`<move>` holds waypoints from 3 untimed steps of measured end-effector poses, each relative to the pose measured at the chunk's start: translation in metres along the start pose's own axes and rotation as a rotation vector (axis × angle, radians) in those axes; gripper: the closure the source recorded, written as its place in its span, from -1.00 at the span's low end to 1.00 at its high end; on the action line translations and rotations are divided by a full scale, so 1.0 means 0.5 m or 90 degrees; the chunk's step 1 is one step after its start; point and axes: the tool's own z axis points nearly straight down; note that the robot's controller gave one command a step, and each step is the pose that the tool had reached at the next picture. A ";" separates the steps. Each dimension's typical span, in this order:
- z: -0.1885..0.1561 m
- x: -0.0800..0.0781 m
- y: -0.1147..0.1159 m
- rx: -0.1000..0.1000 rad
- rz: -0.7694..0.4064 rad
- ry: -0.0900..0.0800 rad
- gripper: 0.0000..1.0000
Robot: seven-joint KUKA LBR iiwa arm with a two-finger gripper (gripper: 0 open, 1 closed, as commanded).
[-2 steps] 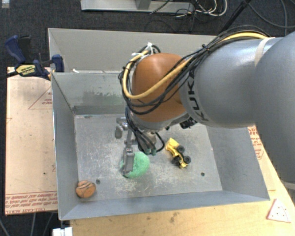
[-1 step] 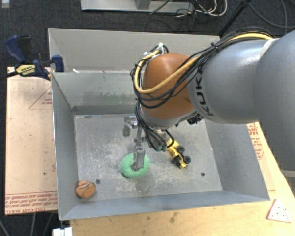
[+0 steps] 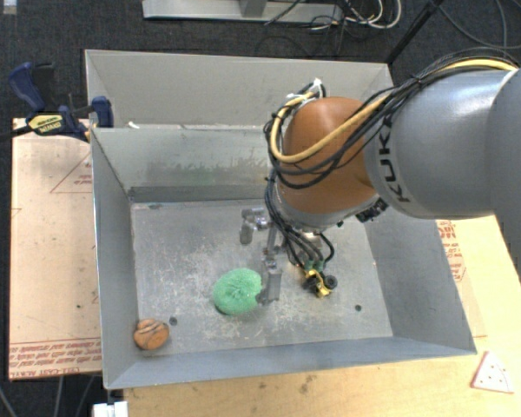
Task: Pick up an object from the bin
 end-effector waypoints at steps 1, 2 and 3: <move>0.065 0.000 -0.020 0.001 -0.041 -0.006 -1.00; 0.140 0.043 0.014 0.000 0.057 0.000 1.00; 0.140 0.043 0.014 0.000 0.057 0.000 1.00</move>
Offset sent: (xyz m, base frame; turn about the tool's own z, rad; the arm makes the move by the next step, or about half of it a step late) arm -0.0219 0.0052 -0.0691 0.0888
